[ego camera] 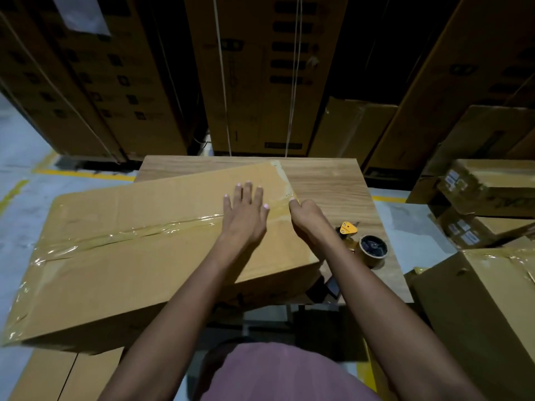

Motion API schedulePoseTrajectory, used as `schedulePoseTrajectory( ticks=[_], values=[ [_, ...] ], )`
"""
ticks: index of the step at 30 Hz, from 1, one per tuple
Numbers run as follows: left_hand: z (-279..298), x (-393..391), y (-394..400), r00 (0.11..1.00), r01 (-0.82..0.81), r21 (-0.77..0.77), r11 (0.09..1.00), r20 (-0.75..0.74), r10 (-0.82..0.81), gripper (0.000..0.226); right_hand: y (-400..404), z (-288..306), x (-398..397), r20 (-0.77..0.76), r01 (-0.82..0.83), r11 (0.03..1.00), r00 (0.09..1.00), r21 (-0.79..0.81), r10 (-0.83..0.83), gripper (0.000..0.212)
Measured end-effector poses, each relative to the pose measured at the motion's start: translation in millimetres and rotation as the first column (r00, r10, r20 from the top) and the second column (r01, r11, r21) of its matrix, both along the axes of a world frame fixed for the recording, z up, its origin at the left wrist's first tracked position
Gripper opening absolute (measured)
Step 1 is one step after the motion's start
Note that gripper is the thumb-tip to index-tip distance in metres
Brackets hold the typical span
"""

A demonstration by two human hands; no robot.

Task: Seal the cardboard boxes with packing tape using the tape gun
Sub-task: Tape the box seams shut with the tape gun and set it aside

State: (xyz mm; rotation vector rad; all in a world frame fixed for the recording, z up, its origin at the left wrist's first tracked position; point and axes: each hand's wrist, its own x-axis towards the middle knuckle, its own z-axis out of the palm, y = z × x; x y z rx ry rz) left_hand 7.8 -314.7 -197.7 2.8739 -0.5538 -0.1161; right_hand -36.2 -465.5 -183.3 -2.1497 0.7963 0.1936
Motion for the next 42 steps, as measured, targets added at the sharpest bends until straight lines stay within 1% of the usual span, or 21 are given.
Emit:
schedulePoseTrajectory(
  ticks=[2, 4, 7, 9, 12, 13, 17, 22, 27, 30, 32, 33, 34, 35, 36, 37, 38, 39, 40, 41, 42],
  values=[
    [-2.5, -12.7, -2.3, 0.999, 0.042, -0.006, 0.999, 0.007, -0.042, 0.057, -0.7, -1.7, -2.7, 0.003, -0.018, 1.000, 1.000, -0.023, 0.018, 0.069],
    [-2.3, -16.3, 3.8, 1.000, 0.018, -0.006, 1.000, -0.003, -0.018, 0.058, 0.4, -1.3, -12.0, -0.011, -0.039, 0.996, 0.999, -0.082, 0.038, 0.072],
    [-1.5, -14.9, 17.1, 0.999, -0.033, -0.002, 0.999, -0.030, 0.033, 0.058, 0.7, -2.9, -27.3, -0.019, -0.061, 0.957, 0.998, -0.285, 0.058, 0.069],
    [-1.0, -10.8, 27.8, 0.997, -0.055, 0.002, 0.999, -0.048, 0.055, 0.057, 2.5, 1.3, -31.5, -0.012, -0.069, 0.934, 0.998, -0.351, 0.069, 0.065],
    [-2.9, -7.4, 54.2, 0.989, -0.124, 0.005, 0.992, -0.080, 0.124, 0.056, 4.4, 1.4, -25.6, -0.007, -0.068, 0.949, 0.998, -0.307, 0.069, 0.046],
    [-4.1, -7.7, 66.0, 0.984, -0.159, 0.009, 0.987, -0.084, 0.160, 0.057, 6.2, 1.8, -23.9, -0.005, -0.056, 0.952, 0.998, -0.303, 0.057, 0.045],
    [-5.6, -16.4, 108.4, 0.966, -0.250, 0.027, 0.968, -0.060, 0.252, 0.057, 14.8, 1.9, -26.4, 0.015, -0.021, 0.924, 0.999, -0.382, 0.030, 0.048],
    [-2.8, -26.1, 128.6, 0.963, -0.250, 0.048, 0.967, -0.094, 0.254, 0.056, 19.5, -5.3, -33.0, 0.080, -0.001, 0.868, 0.996, -0.497, 0.047, 0.054],
    [-2.5, -40.3, 163.4, 0.906, -0.400, 0.085, 0.913, -0.113, 0.408, 0.057, 20.7, -12.2, -31.4, 0.112, 0.027, 0.859, 0.993, -0.511, 0.035, 0.055],
    [3.0, -44.4, 161.1, 0.869, -0.460, 0.114, 0.880, -0.144, 0.473, 0.060, 20.3, -10.9, -31.0, 0.129, 0.003, 0.865, 0.989, -0.503, 0.072, 0.053],
    [8.5, -48.3, 141.6, 0.844, -0.476, 0.146, 0.867, -0.201, 0.497, 0.065, 19.1, -7.1, -32.1, 0.118, -0.033, 0.898, 0.988, -0.439, 0.095, 0.055],
    [10.3, -51.7, 127.8, 0.840, -0.471, 0.153, 0.869, -0.224, 0.495, 0.069, 17.1, -4.4, -32.1, 0.121, -0.045, 0.930, 0.988, -0.365, 0.095, 0.059],
    [11.7, -55.6, 112.3, 0.847, -0.450, 0.160, 0.878, -0.236, 0.477, 0.073, 13.3, -1.2, -32.5, 0.130, -0.033, 0.970, 0.989, -0.240, 0.066, 0.065],
    [13.1, -60.2, 95.6, 0.864, -0.412, 0.170, 0.895, -0.238, 0.444, 0.075, 7.1, 0.6, -32.8, 0.157, 0.002, 0.999, 0.988, -0.047, 0.005, 0.071],
    [14.6, -65.9, 77.7, 0.886, -0.366, 0.178, 0.914, -0.235, 0.400, 0.076, -0.5, 1.9, -34.0, 0.156, 0.072, 0.979, 0.982, 0.191, -0.103, 0.075],
    [16.5, -73.6, 58.9, 0.904, -0.319, 0.176, 0.931, -0.237, 0.355, 0.076, -10.6, -0.4, -36.4, 0.127, 0.153, 0.903, 0.967, 0.402, -0.221, 0.075],
    [18.8, -83.6, 40.3, 0.916, -0.277, 0.166, 0.946, -0.252, 0.313, 0.076, -23.2, -7.8, -43.3, 0.086, 0.230, 0.805, 0.941, 0.546, -0.327, 0.072],
    [22.0, -92.7, 22.4, 0.923, -0.240, 0.152, 0.959, -0.269, 0.274, 0.076, -34.4, -17.9, -51.8, 0.057, 0.315, 0.726, 0.897, 0.611, -0.437, 0.063],
    [24.8, -100.7, 5.8, 0.931, -0.203, 0.138, 0.970, -0.280, 0.234, 0.076, -42.7, -32.8, -62.1, 0.057, 0.386, 0.687, 0.848, 0.615, -0.527, 0.051],
    [27.3, -107.9, -9.8, 0.941, -0.157, 0.120, 0.980, -0.284, 0.186, 0.076, -51.2, -47.6, -71.9, 0.060, 0.463, 0.683, 0.803, 0.565, -0.594, 0.044],
    [29.5, -114.8, -24.2, 0.953, -0.104, 0.097, 0.990, -0.276, 0.127, 0.075, -61.8, -69.6, -80.4, 0.048, 0.539, 0.696, 0.773, 0.475, -0.632, 0.049]
  ],
)
